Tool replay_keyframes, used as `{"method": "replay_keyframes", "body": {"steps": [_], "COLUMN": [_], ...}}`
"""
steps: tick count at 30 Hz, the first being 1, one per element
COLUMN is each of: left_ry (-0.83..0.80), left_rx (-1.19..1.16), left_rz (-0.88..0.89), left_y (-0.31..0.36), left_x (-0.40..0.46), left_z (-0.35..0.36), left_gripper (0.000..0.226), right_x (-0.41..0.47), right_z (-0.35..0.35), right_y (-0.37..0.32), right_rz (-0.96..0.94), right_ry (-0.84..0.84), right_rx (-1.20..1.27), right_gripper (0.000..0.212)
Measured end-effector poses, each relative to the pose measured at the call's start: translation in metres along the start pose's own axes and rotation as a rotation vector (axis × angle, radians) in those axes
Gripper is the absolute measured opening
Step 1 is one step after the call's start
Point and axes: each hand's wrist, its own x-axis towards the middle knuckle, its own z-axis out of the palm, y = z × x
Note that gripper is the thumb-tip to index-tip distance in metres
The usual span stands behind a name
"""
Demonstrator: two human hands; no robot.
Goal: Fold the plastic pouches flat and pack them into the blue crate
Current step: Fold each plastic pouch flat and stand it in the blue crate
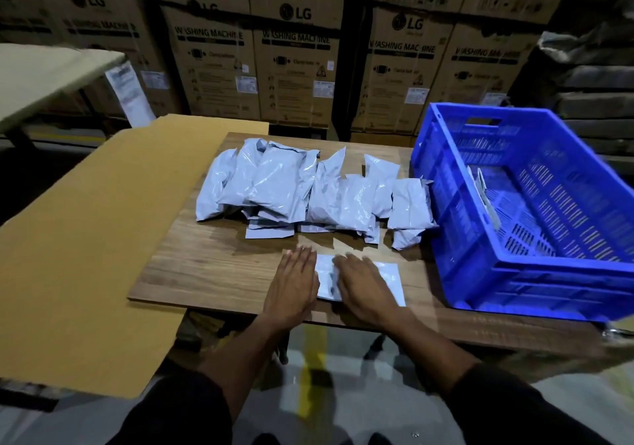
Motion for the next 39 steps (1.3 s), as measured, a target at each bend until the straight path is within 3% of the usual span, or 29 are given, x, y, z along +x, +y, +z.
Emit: {"method": "replay_keyframes", "body": {"steps": [4, 7, 16, 39], "left_ry": [-0.163, -0.254, 0.029, -0.116], "left_rx": [0.022, 0.023, -0.06, -0.072], "left_rz": [-0.001, -0.021, 0.024, -0.075], "left_y": [0.004, 0.008, 0.007, 0.014], "left_x": [0.005, -0.006, -0.021, -0.022], "left_z": [0.012, 0.023, 0.036, 0.032], "left_gripper": [0.06, 0.071, 0.054, 0.059], "right_x": [0.007, 0.0, -0.003, -0.012], "right_z": [0.034, 0.049, 0.061, 0.062], "right_y": [-0.002, 0.007, 0.008, 0.014], "right_rz": [0.013, 0.009, 0.019, 0.186], "right_ry": [-0.132, -0.125, 0.0, -0.003], "right_rx": [-0.068, -0.187, -0.243, -0.191], "right_gripper": [0.076, 0.066, 0.058, 0.06]}}
